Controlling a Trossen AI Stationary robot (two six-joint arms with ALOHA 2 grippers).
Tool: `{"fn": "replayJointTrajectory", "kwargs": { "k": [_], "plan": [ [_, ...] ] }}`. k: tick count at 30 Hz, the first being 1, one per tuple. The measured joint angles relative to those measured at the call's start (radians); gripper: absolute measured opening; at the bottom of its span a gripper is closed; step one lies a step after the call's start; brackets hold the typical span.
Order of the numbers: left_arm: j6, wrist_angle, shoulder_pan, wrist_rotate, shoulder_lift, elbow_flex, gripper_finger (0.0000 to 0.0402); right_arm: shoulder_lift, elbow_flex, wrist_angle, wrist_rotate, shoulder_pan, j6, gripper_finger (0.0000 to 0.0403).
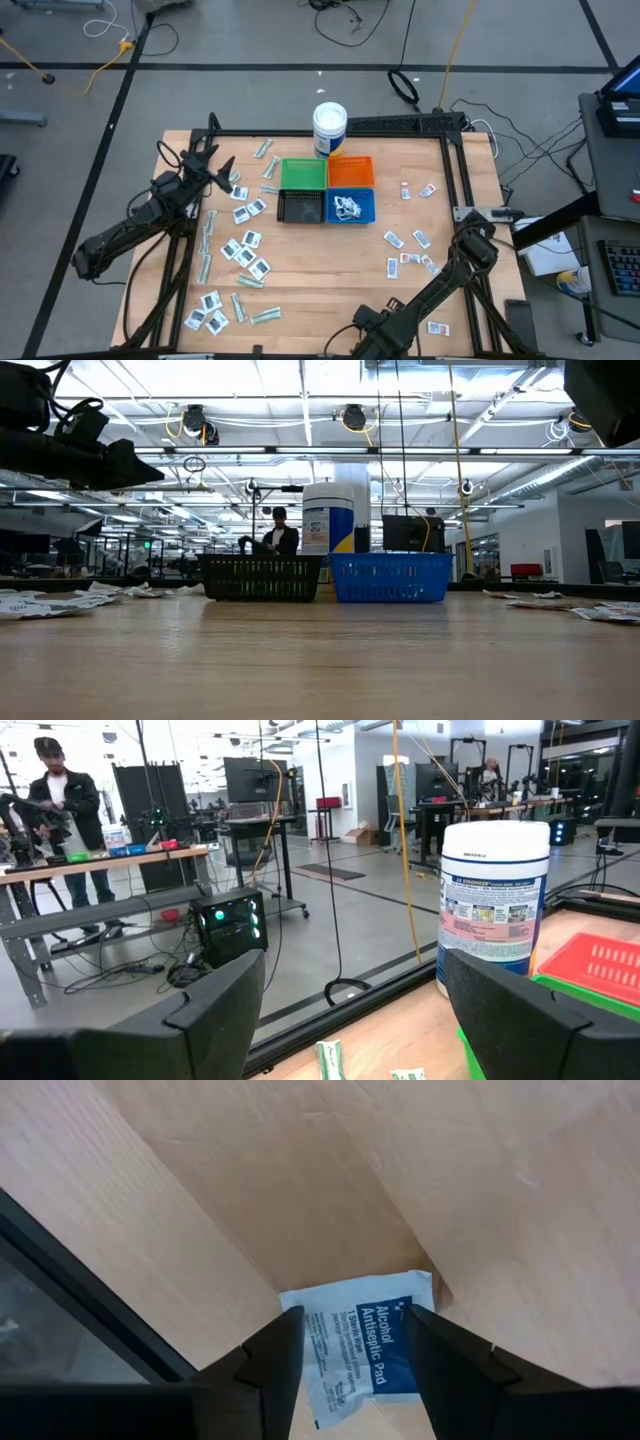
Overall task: Pick & Place First Aid Supplies
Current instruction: Put the blue alcohol pad into the blue basket
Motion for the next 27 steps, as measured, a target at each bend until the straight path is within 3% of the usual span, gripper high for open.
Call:
{"fn": "replayJointTrajectory", "kwargs": {
  "k": [5,13,27],
  "plan": [
    [0.000,0.000,0.000,0.000,0.000,0.000,0.0308,-0.004,-0.028,0.031,-0.003,-0.007,-0.005,0.0136],
    [0.000,0.000,0.000,0.000,0.000,0.000,0.0308,-0.005,-0.062,0.046,0.001,-0.017,-0.057,0.0012],
    [0.000,0.000,0.000,0.000,0.000,0.000,0.0308,-0.167,-0.066,-0.088,0.006,-0.121,-0.230,0.0002]
  ]
}}
